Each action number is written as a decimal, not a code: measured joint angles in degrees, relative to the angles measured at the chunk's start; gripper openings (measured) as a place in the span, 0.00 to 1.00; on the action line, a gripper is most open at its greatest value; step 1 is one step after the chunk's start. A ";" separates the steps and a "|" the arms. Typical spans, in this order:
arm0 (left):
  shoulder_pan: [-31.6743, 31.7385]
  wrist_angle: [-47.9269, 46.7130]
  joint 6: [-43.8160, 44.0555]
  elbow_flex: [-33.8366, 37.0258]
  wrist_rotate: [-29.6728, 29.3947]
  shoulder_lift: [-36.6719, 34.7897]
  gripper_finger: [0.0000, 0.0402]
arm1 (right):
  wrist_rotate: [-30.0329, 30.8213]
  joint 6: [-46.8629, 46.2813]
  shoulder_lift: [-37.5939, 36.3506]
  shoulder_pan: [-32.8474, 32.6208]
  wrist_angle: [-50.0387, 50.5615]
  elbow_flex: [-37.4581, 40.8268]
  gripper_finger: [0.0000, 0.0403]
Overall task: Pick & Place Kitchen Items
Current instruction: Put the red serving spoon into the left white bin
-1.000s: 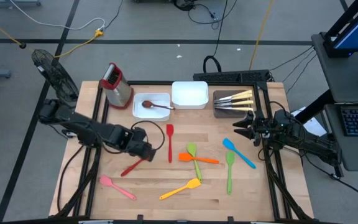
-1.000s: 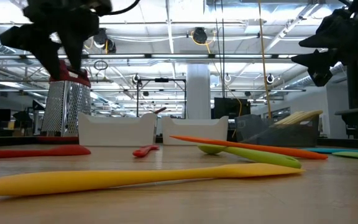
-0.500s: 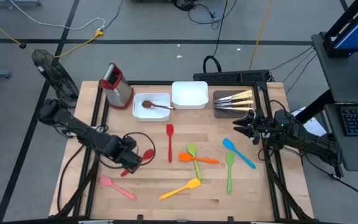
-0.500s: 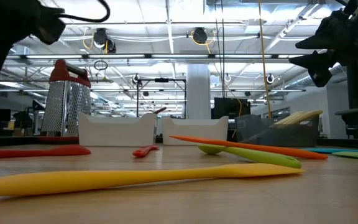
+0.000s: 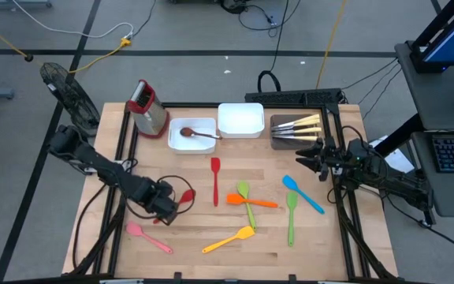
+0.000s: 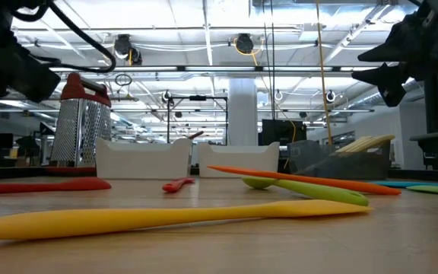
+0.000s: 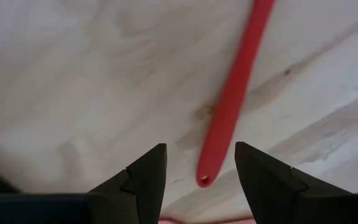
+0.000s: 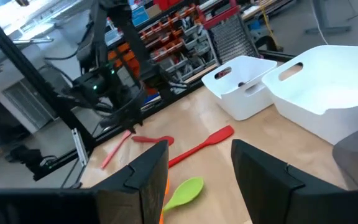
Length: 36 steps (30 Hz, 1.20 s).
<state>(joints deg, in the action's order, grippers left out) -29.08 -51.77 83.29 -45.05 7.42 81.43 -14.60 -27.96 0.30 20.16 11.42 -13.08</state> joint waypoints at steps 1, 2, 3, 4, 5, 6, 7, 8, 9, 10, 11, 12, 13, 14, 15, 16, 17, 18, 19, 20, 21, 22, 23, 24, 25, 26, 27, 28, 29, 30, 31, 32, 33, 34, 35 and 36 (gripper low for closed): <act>-0.23 1.17 0.05 0.51 -0.03 0.00 0.49 | 0.65 0.02 0.00 0.00 0.00 0.00 0.42; -0.36 2.33 0.38 1.01 -0.11 0.00 0.49 | 1.14 0.04 0.00 0.00 0.00 0.00 0.42; -0.43 3.19 0.58 1.42 -0.13 0.00 0.49 | 1.23 0.04 0.00 0.00 0.00 0.00 0.42; -0.42 3.64 0.70 1.79 -0.11 0.13 0.49 | 1.28 0.04 0.00 0.00 0.00 0.00 0.42; -0.42 3.71 0.70 1.97 -0.13 0.51 0.49 | 1.28 0.04 0.01 0.00 0.00 0.00 0.42; -0.42 3.74 0.70 2.13 0.00 1.05 0.49 | 1.28 0.04 0.00 0.00 0.00 0.00 0.42; -0.56 3.78 0.71 2.46 0.05 1.55 0.49 | 1.28 0.04 0.02 0.00 0.01 0.00 0.42; -0.74 4.06 0.69 2.71 0.16 2.16 0.49 | 1.29 0.04 0.02 0.00 0.01 0.00 0.42; -0.87 5.49 0.68 2.79 0.49 2.88 0.49 | 1.30 0.05 0.06 0.00 0.00 0.00 0.42; -1.00 6.99 0.32 2.92 1.08 3.58 0.49 | 1.30 0.06 0.13 0.00 0.01 0.00 0.42; -1.07 8.32 -0.39 2.94 1.22 4.48 0.49 | 1.29 0.03 0.13 0.00 0.04 0.00 0.42; -1.33 9.21 -1.31 2.94 1.44 5.24 0.49 | 1.30 -0.05 0.13 0.00 0.04 0.00 0.42; -1.53 10.08 -1.78 2.93 1.59 6.03 0.49 | 1.30 -0.14 0.20 0.00 0.00 0.00 0.42; -1.74 11.48 -1.98 3.01 2.30 7.16 0.49 | 1.30 -0.29 0.30 0.00 0.00 0.00 0.42; -1.82 11.30 -2.18 2.65 2.50 8.28 0.49 | 1.30 -0.31 0.34 0.00 0.06 0.00 0.42; -1.76 11.81 -2.25 2.77 3.15 9.08 0.49 | 1.30 -0.31 0.35 0.00 0.08 0.00 0.42; -1.69 12.01 -2.38 2.88 3.89 9.54 0.49 | 1.30 -0.33 0.35 0.00 0.01 0.00 0.42; -1.74 12.03 -2.64 2.62 4.26 9.96 0.49 | 1.30 -0.50 0.40 0.00 -0.07 0.00 0.42; -1.68 12.00 -2.60 2.64 4.62 10.13 0.49 | 1.28 -0.81 0.46 0.00 0.04 0.01 0.42; -1.63 12.01 -2.56 2.59 4.57 10.19 0.49 | 1.33 -1.16 0.52 0.00 -0.01 0.02 0.42; -1.66 12.08 -2.29 2.59 4.20 10.19 0.49 | 1.35 -1.33 0.62 0.00 -0.12 0.02 0.42; -1.71 12.00 -2.30 2.48 3.80 10.19 0.49 | 1.31 -1.36 0.66 0.00 0.02 0.02 0.42; -1.68 11.95 -2.39 2.44 3.50 10.15 0.49 | 1.33 -1.38 0.68 0.00 0.10 0.02 0.42; -1.68 12.00 -2.64 2.46 3.54 10.08 0.49 | 1.34 -1.38 0.82 0.00 -0.08 0.02 0.42; -1.67 12.04 -2.63 2.48 3.77 10.08 0.49 | 1.31 -1.38 0.95 0.00 -0.15 0.02 0.42; -1.64 12.04 -2.44 2.48 4.09 10.08 0.49 | 1.33 -1.38 0.98 0.00 0.01 0.02 0.42; -1.64 12.07 -2.10 2.50 4.29 10.08 0.49 | 1.33 -1.38 0.98 0.00 0.01 0.02 0.42; -1.64 12.25 -1.69 2.54 4.48 10.08 0.48 | 1.33 -1.39 0.98 0.00 -0.13 0.02 0.42; -1.64 12.40 -1.32 2.57 4.66 10.08 0.48 | 1.33 -1.39 0.99 0.00 -0.12 0.02 0.42; -1.64 12.41 -0.86 2.57 4.75 10.08 0.46 | 1.33 -1.38 1.04 0.00 -0.04 0.02 0.42; -1.64 12.41 -0.30 2.57 4.83 10.09 0.44 | 1.33 -1.38 1.05 0.00 -0.02 0.02 0.42; -1.64 12.39 0.06 2.50 4.97 10.11 0.42 | 1.33 -1.40 1.05 0.00 -0.04 0.02 0.42; -1.64 12.39 0.53 2.44 5.13 10.14 0.38 | 1.33 -1.40 1.05 0.00 -0.04 0.02 0.42; -1.55 12.47 1.41 2.44 5.29 10.14 0.34 | 1.33 -1.40 1.05 0.00 -0.04 0.02 0.42; -1.36 12.66 2.54 2.46 5.60 10.14 0.29 | 1.33 -1.40 1.05 0.00 -0.04 0.02 0.42; -1.18 12.85 3.63 2.46 5.87 10.16 0.24 | 1.33 -1.40 1.05 0.00 -0.04 0.02 0.42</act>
<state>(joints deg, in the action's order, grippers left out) -30.26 -38.92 86.91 -42.59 13.29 91.59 -13.28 -29.36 1.34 20.16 11.38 -13.06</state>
